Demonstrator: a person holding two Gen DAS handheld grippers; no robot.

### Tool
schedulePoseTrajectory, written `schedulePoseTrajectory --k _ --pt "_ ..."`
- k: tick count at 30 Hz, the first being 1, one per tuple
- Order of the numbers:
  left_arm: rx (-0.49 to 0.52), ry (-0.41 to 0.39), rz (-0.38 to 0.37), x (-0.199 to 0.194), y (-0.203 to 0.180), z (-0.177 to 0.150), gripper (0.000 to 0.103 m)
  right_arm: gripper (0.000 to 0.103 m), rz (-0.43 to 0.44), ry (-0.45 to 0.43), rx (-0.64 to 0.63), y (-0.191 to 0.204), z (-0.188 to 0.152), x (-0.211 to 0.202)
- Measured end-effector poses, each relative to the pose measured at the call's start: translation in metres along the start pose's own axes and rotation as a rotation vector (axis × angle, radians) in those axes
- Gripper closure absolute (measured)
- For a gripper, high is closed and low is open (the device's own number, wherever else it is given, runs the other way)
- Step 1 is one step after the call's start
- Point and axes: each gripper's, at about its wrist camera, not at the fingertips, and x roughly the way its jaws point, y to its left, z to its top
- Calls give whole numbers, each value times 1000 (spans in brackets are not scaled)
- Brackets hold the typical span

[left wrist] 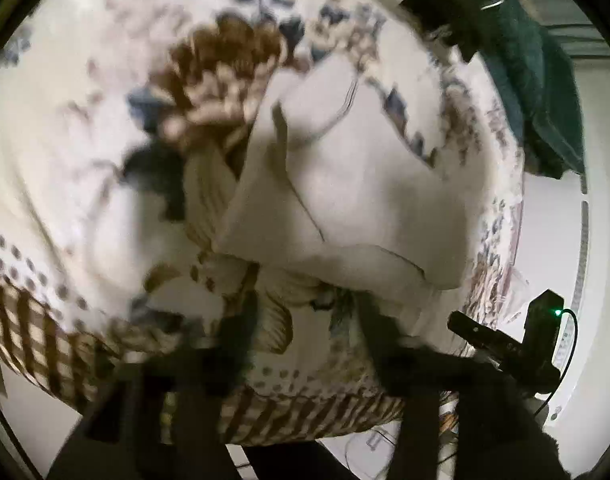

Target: Fold small clothes

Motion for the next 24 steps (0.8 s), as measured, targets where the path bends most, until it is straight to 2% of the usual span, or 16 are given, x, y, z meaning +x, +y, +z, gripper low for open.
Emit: schedulePoseTrajectory --k 3,5,6,8,11,12,13,14,16,20,22,24 --pt "43 -72 7 -17 -1 17 44 55 90 -58 125 -21 3 -18" --pt "61 -124 36 -19 -1 44 44 53 155 -87 187 -30 14 -21" --pt "62 -137 26 -18 1 51 44 53 184 -97 214 -32 21 -19" --pt "67 -150 26 -6 1 77 44 53 242 -112 255 -33 39 -7" --pt "71 -120 -9 21 -1 106 47 53 286 -69 314 -30 57 19" --pt "65 -124 -24 25 -1 108 52 60 298 -54 326 -30 59 25" --pt "59 -146 -69 26 -1 107 92 73 312 -54 335 -26 59 28" --pt "56 -135 -73 27 -2 105 98 96 316 -58 339 -24 58 29" --pt "61 -159 -113 15 -3 96 99 96 320 -87 333 -15 57 22" --pt "35 -223 -109 -17 -2 68 99 96 340 -155 315 -9 51 -11" --pt "23 -210 -92 -22 5 53 99 96 308 -146 312 -12 43 -18" --pt "5 -170 -60 -14 17 41 99 96 229 -117 304 -20 34 -14"
